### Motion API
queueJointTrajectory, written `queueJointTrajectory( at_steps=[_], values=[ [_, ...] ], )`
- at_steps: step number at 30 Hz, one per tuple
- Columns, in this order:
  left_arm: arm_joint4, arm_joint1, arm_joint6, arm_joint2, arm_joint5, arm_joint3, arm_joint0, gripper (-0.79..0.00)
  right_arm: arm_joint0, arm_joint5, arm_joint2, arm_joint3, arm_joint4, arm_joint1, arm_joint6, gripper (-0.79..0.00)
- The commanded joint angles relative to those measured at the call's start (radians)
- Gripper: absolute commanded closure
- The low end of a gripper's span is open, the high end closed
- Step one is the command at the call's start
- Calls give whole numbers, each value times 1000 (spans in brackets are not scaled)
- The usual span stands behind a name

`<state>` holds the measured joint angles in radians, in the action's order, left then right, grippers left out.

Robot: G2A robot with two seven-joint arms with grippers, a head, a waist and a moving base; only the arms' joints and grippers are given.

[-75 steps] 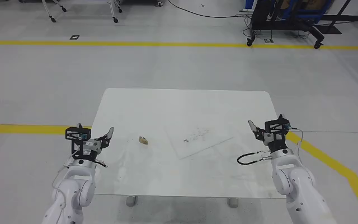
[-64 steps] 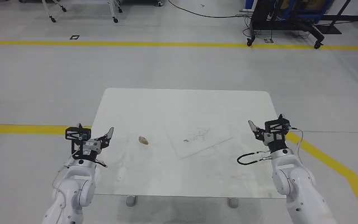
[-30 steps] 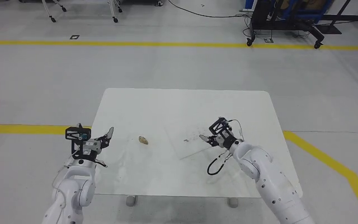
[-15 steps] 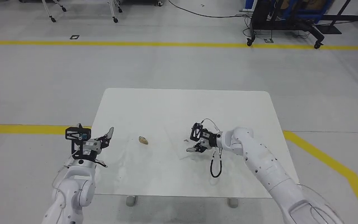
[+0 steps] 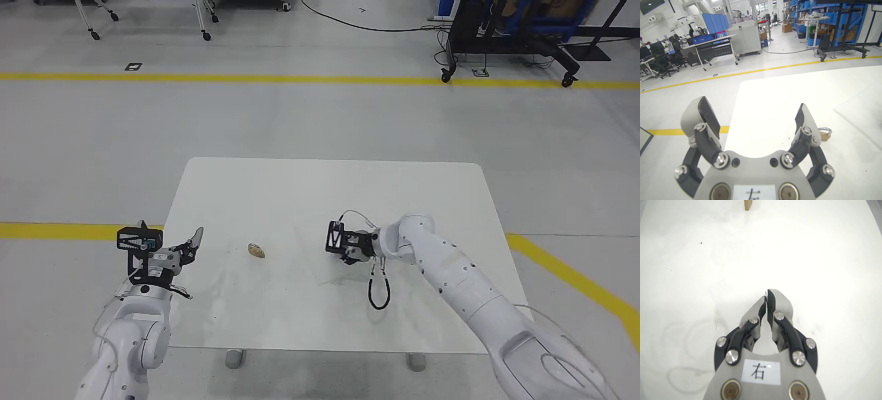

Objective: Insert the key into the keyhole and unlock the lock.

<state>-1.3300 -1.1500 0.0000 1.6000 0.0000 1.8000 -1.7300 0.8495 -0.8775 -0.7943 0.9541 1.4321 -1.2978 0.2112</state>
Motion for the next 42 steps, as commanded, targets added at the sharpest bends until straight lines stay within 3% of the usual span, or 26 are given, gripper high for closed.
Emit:
queueJointTrajectory(
  at_steps=[1,7,17,27,34,42],
  values=[
    [0,0,0,0,0,0,0,-785,-6,-5,9,-4,-1,-4,0,0],
    [0,0,0,0,0,0,0,-785,-12,9,20,-5,-12,-11,-20,0],
    [0,0,0,0,0,0,0,-785,50,135,-41,55,-40,5,-104,0],
    [0,0,0,0,0,0,0,-785,55,143,-51,57,-48,8,-94,0],
    [69,11,-188,-35,-298,36,6,-785,77,153,-48,73,-47,8,-101,0],
    [100,13,-432,-111,-396,84,118,-785,105,163,-62,98,-27,18,-129,0]
  ],
)
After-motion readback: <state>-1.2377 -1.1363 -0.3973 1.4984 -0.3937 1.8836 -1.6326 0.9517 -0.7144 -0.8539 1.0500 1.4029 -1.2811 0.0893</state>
